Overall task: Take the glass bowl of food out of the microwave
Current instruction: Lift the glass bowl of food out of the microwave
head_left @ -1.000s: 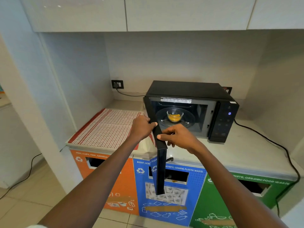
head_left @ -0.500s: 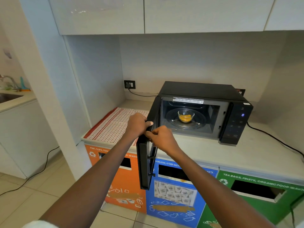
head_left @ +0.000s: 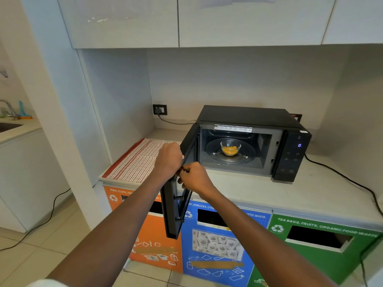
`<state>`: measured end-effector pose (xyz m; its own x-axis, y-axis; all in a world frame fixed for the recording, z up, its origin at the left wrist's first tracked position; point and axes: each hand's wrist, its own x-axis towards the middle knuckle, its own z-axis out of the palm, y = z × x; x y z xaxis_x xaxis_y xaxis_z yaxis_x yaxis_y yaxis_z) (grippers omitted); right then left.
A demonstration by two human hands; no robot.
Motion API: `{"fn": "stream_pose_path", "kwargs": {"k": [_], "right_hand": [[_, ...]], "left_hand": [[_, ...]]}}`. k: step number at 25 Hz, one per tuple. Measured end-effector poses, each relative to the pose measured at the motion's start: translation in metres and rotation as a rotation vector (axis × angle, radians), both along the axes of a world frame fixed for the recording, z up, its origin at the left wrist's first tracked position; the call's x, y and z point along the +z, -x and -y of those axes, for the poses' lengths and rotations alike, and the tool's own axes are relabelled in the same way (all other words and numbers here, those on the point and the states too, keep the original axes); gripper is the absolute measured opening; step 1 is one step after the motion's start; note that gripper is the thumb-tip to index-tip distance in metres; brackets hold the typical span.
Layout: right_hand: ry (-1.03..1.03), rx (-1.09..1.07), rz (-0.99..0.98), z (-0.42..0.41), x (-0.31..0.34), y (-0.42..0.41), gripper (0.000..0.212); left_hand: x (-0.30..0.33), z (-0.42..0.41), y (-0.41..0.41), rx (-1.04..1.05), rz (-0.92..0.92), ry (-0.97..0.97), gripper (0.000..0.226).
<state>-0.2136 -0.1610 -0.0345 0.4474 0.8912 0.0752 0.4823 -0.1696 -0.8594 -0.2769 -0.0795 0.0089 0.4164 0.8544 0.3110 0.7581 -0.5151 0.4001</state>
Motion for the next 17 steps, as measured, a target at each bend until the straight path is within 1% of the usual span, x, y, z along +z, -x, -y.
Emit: {"fn": "stream_pose_path", "kwargs": {"k": [2, 5, 7, 10, 12, 15, 17], "right_hand": [[0.033, 0.023, -0.065, 0.005, 0.001, -0.004, 0.023], [0.069, 0.015, -0.14, 0.013, -0.001, -0.016, 0.021], [0.076, -0.049, -0.134, 0.019, -0.007, -0.03, 0.026], [0.081, -0.17, -0.095, 0.031, -0.018, -0.056, 0.03], [0.101, -0.234, -0.077, 0.04, -0.026, -0.078, 0.029], [0.137, -0.326, -0.046, 0.052, -0.037, -0.111, 0.029], [0.15, -0.371, -0.033, 0.056, -0.045, -0.134, 0.031]], "left_hand": [[-0.001, 0.008, -0.001, -0.032, -0.046, -0.069, 0.035], [-0.001, 0.022, -0.008, -0.082, -0.067, -0.129, 0.01], [-0.001, 0.032, -0.017, -0.147, -0.028, -0.141, 0.009], [-0.004, 0.043, -0.034, -0.238, 0.073, -0.093, 0.012], [-0.011, 0.045, -0.049, -0.234, 0.144, -0.031, 0.018], [-0.026, 0.043, -0.067, -0.192, 0.24, 0.071, 0.043], [-0.038, 0.036, -0.082, -0.178, 0.277, 0.146, 0.049]]}}
